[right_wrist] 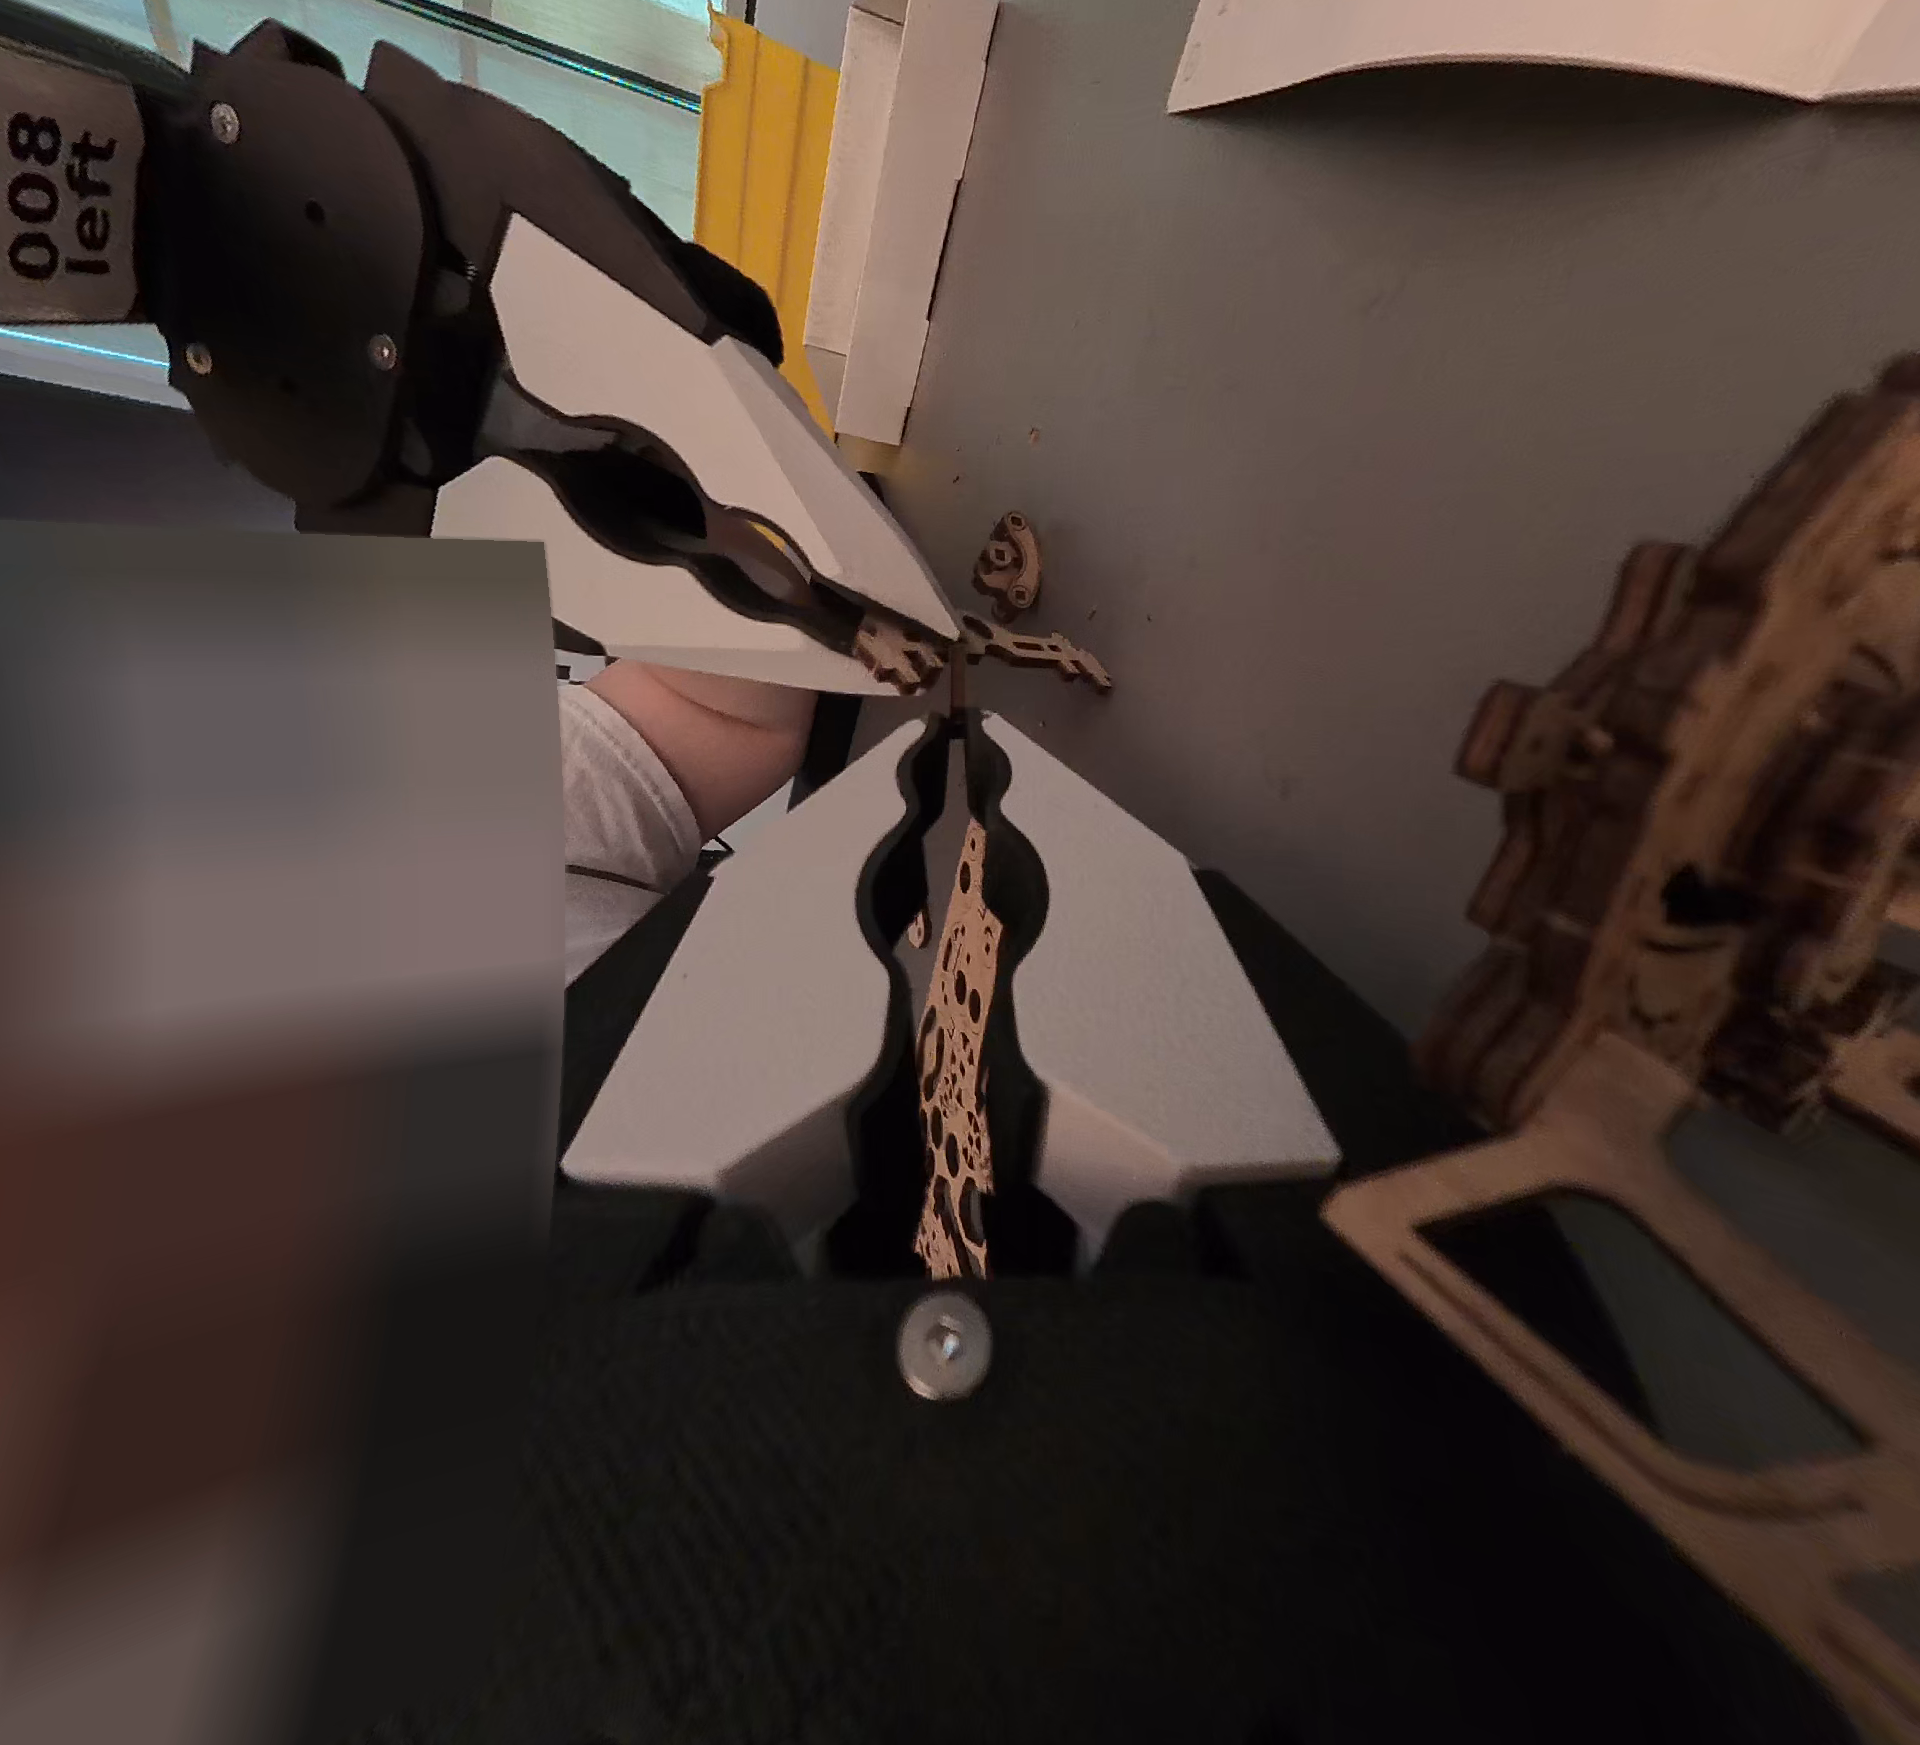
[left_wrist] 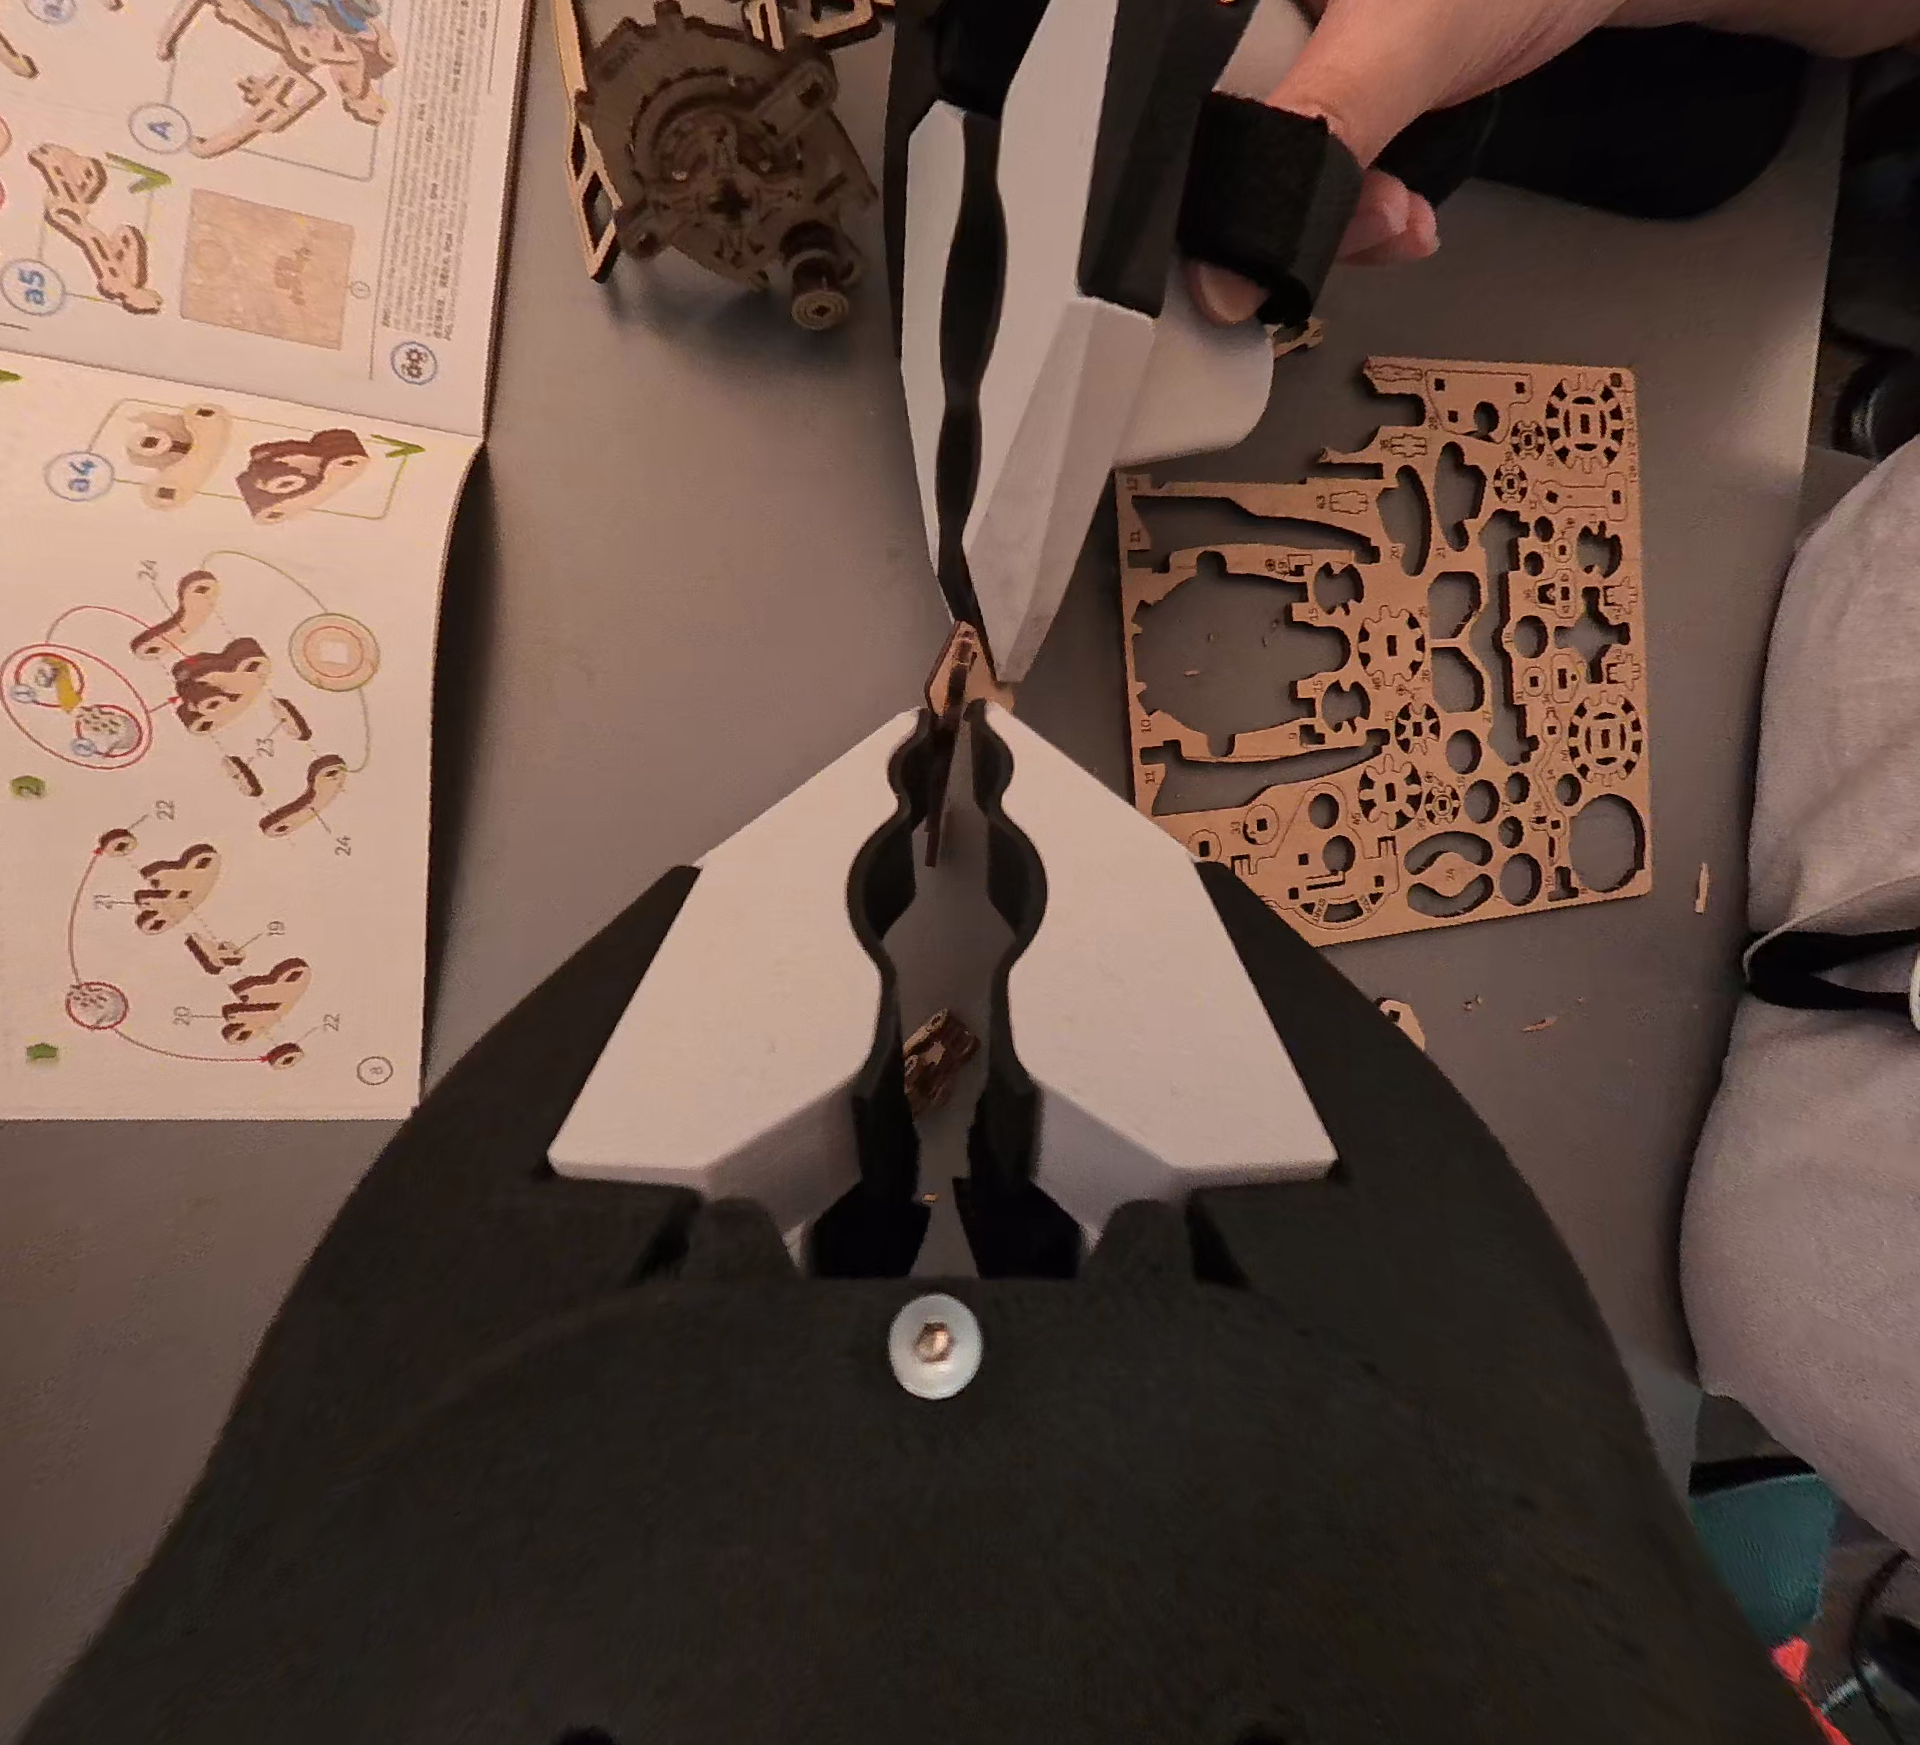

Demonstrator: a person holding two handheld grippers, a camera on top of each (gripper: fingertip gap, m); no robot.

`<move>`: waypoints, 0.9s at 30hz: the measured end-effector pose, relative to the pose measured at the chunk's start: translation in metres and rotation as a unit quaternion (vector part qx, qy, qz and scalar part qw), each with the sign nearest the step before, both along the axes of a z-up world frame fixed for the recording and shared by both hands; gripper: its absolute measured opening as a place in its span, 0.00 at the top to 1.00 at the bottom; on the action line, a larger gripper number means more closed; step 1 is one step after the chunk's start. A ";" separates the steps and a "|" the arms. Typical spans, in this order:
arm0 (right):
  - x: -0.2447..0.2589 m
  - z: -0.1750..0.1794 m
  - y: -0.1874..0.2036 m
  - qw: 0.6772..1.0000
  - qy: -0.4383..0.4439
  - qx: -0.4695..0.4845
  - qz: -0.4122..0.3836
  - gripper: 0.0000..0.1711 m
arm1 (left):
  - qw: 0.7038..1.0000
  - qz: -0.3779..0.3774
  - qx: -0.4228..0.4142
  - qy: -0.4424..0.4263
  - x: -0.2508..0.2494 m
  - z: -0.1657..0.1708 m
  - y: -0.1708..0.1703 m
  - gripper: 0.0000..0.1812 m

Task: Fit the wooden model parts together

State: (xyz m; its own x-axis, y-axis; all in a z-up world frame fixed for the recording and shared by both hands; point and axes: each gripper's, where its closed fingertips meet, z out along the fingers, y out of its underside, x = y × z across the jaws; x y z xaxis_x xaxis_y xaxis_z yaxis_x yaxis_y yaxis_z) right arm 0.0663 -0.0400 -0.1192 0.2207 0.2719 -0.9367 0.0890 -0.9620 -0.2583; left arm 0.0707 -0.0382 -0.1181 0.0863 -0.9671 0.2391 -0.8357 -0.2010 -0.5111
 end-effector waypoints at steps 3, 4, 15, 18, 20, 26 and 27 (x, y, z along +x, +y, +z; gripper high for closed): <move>0.000 0.000 0.000 1.000 0.001 0.001 0.003 0.99 | 1.000 0.000 -0.004 -0.001 0.000 0.000 0.000 0.98; 0.000 0.001 0.000 1.000 0.002 0.001 0.003 0.99 | 1.000 -0.001 -0.005 -0.003 0.000 0.001 -0.001 0.97; 0.002 -0.001 0.001 1.000 -0.008 0.018 0.009 0.99 | 1.000 -0.008 -0.005 -0.005 0.000 -0.001 0.000 1.00; 0.002 0.001 0.004 1.000 -0.004 0.027 0.007 0.99 | 1.000 -0.001 -0.005 -0.009 0.001 -0.001 0.002 1.00; 0.002 0.002 0.005 0.999 -0.001 0.035 0.006 0.99 | 1.000 0.004 -0.011 -0.013 0.001 0.001 0.003 1.00; 0.003 0.005 0.009 0.995 -0.017 0.096 0.007 0.98 | 1.000 0.016 -0.006 -0.016 0.003 0.001 0.007 1.00; 0.003 0.006 0.010 0.995 -0.019 0.102 0.007 0.98 | 1.000 0.017 -0.005 -0.018 0.003 0.001 0.008 1.00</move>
State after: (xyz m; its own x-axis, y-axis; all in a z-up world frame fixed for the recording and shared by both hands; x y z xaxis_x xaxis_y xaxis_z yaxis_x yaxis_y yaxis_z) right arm 0.0698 -0.0302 -0.1136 0.2503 0.4585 -0.8527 0.1156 -0.8886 -0.4439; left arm 0.0738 -0.0303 -0.1169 0.1105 -0.9616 0.2514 -0.8098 -0.2337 -0.5381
